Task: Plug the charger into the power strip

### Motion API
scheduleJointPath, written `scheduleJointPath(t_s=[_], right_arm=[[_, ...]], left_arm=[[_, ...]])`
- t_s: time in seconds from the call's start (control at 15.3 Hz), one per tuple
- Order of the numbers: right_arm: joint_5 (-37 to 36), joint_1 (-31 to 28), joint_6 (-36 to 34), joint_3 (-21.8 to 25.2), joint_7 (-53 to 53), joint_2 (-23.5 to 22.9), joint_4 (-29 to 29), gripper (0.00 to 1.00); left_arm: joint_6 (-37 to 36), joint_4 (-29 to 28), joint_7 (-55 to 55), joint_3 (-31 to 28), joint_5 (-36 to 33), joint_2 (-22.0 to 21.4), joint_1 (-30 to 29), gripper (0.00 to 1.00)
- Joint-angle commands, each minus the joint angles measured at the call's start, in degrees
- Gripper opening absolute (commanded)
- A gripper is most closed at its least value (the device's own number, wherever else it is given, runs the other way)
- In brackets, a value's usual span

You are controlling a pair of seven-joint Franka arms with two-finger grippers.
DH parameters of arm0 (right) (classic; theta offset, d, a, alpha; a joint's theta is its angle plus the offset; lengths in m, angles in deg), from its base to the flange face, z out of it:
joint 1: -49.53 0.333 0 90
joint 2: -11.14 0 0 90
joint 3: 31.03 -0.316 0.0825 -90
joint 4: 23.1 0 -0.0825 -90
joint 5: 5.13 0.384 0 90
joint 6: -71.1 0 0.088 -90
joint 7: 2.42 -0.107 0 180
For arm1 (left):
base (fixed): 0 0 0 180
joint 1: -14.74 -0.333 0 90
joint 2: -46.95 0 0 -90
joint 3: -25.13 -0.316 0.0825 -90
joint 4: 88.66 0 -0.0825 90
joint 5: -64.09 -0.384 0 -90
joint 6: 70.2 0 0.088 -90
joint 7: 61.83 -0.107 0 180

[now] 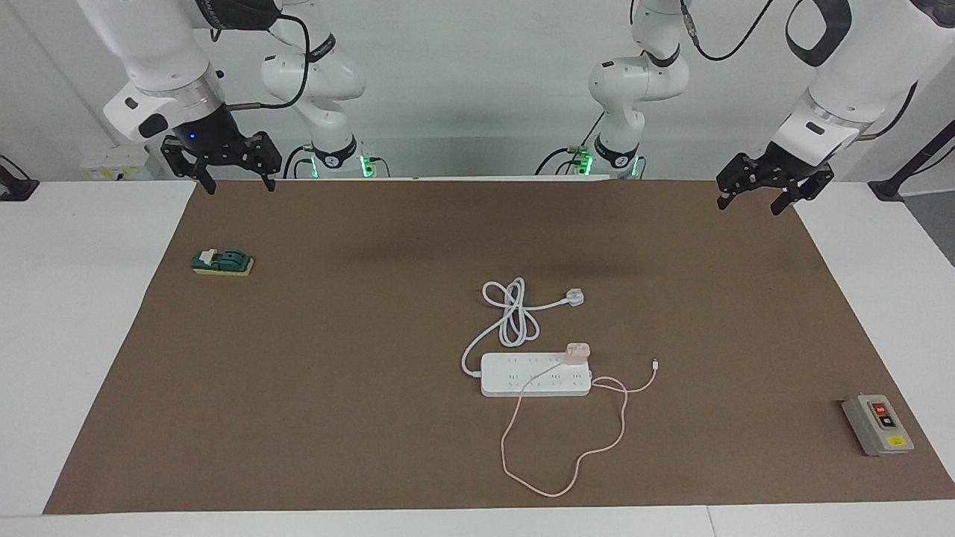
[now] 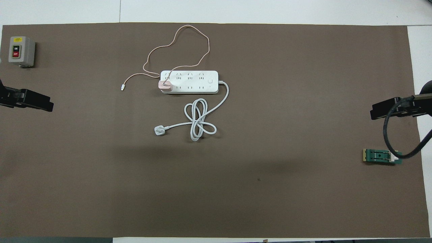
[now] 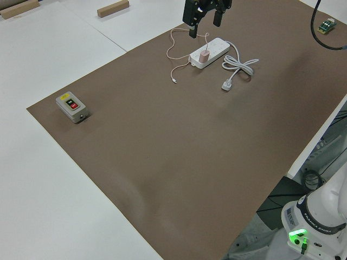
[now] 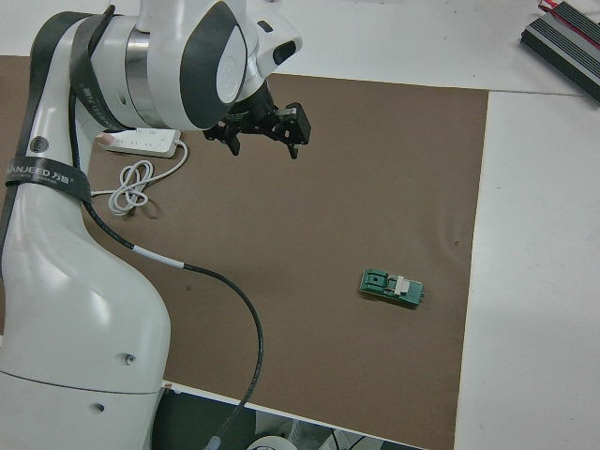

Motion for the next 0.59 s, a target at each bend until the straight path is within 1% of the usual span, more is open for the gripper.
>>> scheduleJointPath(t_s=[0.0, 0.26, 0.52], right_arm=[[1.20, -0.53, 0.80, -0.36, 0.45, 1.24, -1.45, 1.00], [1.20, -0.53, 0.80, -0.36, 0.45, 1.24, -1.45, 1.00], [1.20, -0.53, 0.80, -0.36, 0.45, 1.24, -1.45, 1.00]], left_arm=[[-1.45, 2.94, 0.67, -0.81, -1.32, 0.57, 1.21, 1.00], [-2.07, 3.12, 3.30, -0.81, -1.66, 0.57, 1.04, 1.00], [-1.02, 2.95, 3.48, -0.72, -1.84, 0.66, 0.69, 1.00]])
